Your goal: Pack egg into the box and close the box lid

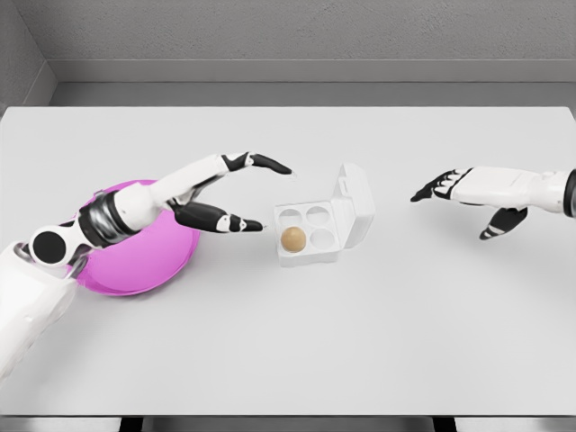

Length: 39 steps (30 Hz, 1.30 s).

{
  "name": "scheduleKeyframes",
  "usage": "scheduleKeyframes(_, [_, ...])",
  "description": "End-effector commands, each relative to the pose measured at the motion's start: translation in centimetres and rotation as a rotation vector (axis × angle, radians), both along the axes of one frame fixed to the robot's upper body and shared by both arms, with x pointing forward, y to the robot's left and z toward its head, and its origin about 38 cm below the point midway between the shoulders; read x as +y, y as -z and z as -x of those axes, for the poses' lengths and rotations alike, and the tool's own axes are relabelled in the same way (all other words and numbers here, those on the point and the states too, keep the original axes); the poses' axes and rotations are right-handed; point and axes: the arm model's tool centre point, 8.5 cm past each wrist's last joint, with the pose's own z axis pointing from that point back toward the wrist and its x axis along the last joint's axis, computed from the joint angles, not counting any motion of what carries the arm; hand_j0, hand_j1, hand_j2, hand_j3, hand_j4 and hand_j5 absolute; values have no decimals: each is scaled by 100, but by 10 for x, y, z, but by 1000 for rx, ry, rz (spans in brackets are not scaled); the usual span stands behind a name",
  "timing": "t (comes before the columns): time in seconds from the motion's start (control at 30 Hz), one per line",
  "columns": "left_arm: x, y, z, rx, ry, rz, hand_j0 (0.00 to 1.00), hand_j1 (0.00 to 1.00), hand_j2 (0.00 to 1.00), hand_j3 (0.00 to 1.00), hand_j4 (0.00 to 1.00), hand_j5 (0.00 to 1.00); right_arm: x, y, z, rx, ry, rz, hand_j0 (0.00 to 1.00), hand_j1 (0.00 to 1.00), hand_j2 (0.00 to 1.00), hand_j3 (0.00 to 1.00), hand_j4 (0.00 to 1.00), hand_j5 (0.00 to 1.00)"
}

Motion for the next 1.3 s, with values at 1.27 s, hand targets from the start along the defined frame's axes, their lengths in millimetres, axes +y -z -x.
scheduleKeyframes(1.27, [79,-29,19,-30,-51,-204,100,100,100,100,100,100,140,-1,12,-36,-303,-189,100,100,100,100,100,100])
